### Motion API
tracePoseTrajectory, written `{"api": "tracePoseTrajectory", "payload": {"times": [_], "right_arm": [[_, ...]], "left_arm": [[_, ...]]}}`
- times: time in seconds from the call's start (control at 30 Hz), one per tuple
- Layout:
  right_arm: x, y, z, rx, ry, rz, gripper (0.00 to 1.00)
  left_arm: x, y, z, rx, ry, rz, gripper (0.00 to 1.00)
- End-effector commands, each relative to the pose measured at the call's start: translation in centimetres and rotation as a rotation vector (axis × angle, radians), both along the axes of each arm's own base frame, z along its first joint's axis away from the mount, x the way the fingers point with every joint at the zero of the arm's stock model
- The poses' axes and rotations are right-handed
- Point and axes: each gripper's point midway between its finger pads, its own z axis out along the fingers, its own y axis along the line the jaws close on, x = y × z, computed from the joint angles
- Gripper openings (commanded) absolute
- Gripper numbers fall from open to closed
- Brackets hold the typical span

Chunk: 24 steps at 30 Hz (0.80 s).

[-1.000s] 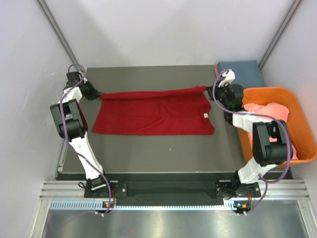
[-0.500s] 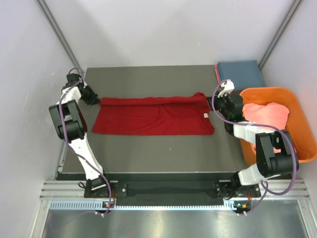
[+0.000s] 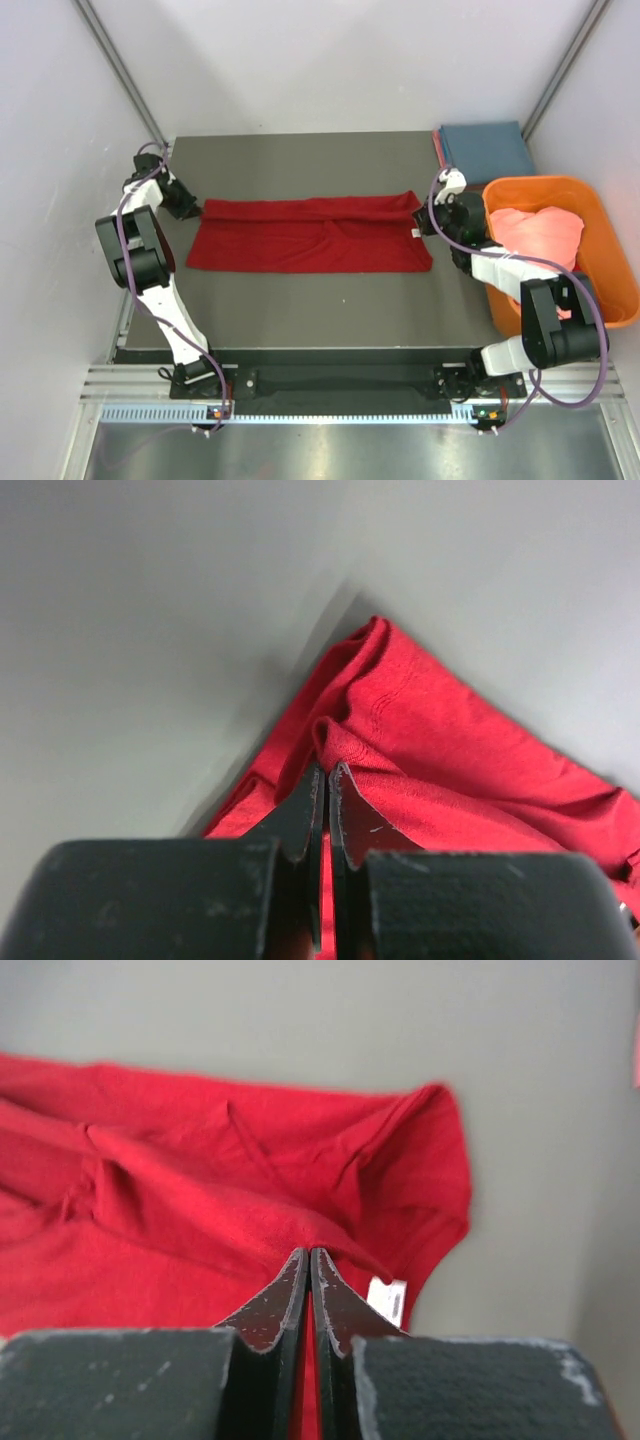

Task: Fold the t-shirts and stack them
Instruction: Fold the tshirt

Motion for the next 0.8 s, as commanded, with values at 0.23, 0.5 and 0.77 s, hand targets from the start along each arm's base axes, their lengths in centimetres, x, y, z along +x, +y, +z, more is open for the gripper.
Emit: {"api": "tracePoseTrajectory", "payload": {"times": [0.23,0.5,0.77], "right_arm": [[-2.2,-0.1,-1.3,-0.048,0.098,-0.047,0.02],[-3.2,-0.1,-2.9,-0.036,0.177,-0.058,0.02],[-5.3,1.3,-3.6,-0.015,0.314,-0.015,0.21]], "left_arm": [[2.1,1.9,2.0,0.023,-0.143,0.039,0.00],[2.2,2.4,1.9,0.043,-0.150,0.055,0.00],[-0.7,5.2,3.9,0.218,-0.078,0.155,0.27]]}}
